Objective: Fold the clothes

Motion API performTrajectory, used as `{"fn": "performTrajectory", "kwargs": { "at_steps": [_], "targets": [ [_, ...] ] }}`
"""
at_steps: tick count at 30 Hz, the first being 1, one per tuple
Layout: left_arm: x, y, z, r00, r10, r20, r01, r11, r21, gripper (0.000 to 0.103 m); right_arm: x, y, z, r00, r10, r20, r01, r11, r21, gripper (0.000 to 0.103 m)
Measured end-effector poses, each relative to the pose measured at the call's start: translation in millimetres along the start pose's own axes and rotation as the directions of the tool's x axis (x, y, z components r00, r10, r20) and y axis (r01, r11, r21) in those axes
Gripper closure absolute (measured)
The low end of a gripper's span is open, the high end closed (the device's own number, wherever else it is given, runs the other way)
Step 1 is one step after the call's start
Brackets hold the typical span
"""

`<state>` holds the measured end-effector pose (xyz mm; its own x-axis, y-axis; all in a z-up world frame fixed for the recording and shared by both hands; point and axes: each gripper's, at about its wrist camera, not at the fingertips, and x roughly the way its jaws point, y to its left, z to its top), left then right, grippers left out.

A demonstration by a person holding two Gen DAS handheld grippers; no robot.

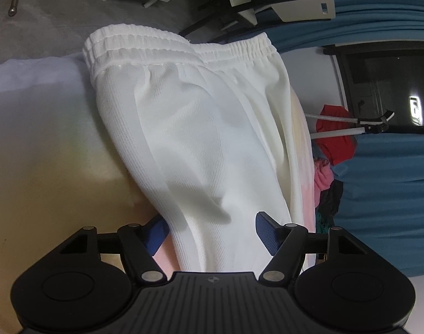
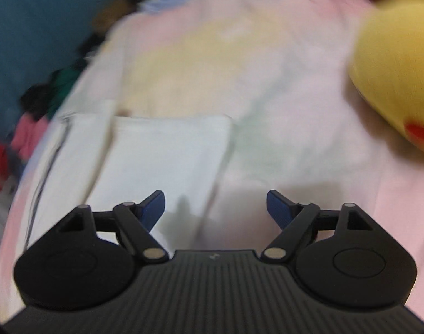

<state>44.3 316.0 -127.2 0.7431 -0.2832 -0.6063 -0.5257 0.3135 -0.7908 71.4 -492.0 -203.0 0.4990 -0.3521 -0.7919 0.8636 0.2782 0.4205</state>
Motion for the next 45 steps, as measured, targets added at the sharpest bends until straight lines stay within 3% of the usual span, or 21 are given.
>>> {"fn": "performTrajectory", "kwargs": {
  "at_steps": [5,10,13,15,20,21,22,25,27,32,33,34,35,36,37,42,45],
  "targets": [
    [-3.7,5.2,-1.0,1.0,-0.001,-0.005,0.001,1.0,-0.017,0.033,18.1,-0.4,2.9,0.998,0.044,-0.033,-0.044,0.999,0.012,0.014],
    [-9.6,10.8,3.3,1.0,-0.022,0.015,0.023,0.998,-0.052,0.029,18.6,0.4,5.4,0.972,0.234,-0.028,-0.231,0.97,0.076,0.013],
    [-12.9,12.5,5.3,0.999,-0.019,0.027,0.02,0.998,-0.057,0.028,24.7,11.8,1.4,0.92,0.377,-0.11,-0.368,0.925,0.093,0.013],
    [-13.9,13.7,5.8,0.999,-0.019,0.026,0.021,0.998,-0.062,0.028,25.6,15.8,-0.2,0.871,0.471,-0.135,-0.452,0.879,0.15,0.013],
    [-19.8,12.8,5.7,0.998,-0.055,0.043,0.058,0.996,-0.069,0.027,19.1,3.9,9.9,0.74,0.67,-0.054,-0.632,0.721,0.285,0.013],
    [-21.2,13.2,5.8,0.997,-0.058,0.046,0.061,0.996,-0.071,0.026,19.7,1.5,11.2,0.737,0.674,-0.053,-0.633,0.715,0.297,0.013],
    [-22.1,13.7,5.8,0.997,-0.06,0.048,0.063,0.995,-0.075,0.026,21.2,-0.8,12.0,0.743,0.666,-0.061,-0.622,0.722,0.304,0.013],
    [-21.1,16.1,6.8,0.997,-0.061,0.041,0.064,0.994,-0.089,0.026,31.8,-6.2,11.2,0.789,0.606,-0.102,-0.546,0.768,0.333,0.014],
    [-19.4,18.9,8.0,0.998,-0.057,0.037,0.061,0.993,-0.098,0.026,37.3,-7.8,11.5,0.801,0.589,-0.109,-0.521,0.775,0.357,0.015],
    [-16.0,29.0,9.3,0.998,-0.035,0.058,0.043,0.988,-0.151,0.028,46.0,-1.0,16.5,0.867,0.493,-0.078,-0.451,0.841,0.3,0.047],
    [-16.2,31.7,8.8,0.997,-0.028,0.069,0.039,0.985,-0.168,0.028,48.3,-0.6,17.6,0.883,0.466,-0.064,-0.432,0.857,0.281,0.064],
    [-16.9,35.9,7.3,0.996,-0.03,0.088,0.047,0.979,-0.2,0.03,50.2,-0.4,18.5,0.899,0.435,-0.048,-0.409,0.875,0.26,0.087],
    [-17.3,39.1,7.0,0.995,-0.034,0.099,0.056,0.973,-0.225,0.031,50.8,-0.5,19.6,0.916,0.398,-0.036,-0.379,0.894,0.238,0.094],
    [-17.7,42.3,6.7,0.993,-0.038,0.11,0.064,0.966,-0.249,0.031,50.9,-0.5,20.9,0.933,0.36,-0.026,-0.346,0.913,0.218,0.095],
    [-19.1,44.5,7.0,0.991,-0.04,0.127,0.073,0.961,-0.267,0.032,50.7,-1.0,21.7,0.939,0.343,-0.018,-0.332,0.92,0.211,0.097],
    [-19.8,47.8,27.2,0.981,-0.059,0.185,0.114,0.947,-0.301,0.032,27.5,2.8,26.0,0.93,0.36,0.068,-0.367,0.921,0.134,0.098],
    [-16.6,54.1,37.2,0.98,-0.037,0.198,0.105,0.932,-0.346,0.045,13.5,8.9,26.6,0.921,0.371,0.115,-0.38,0.923,0.062,0.098]
  ]
}}
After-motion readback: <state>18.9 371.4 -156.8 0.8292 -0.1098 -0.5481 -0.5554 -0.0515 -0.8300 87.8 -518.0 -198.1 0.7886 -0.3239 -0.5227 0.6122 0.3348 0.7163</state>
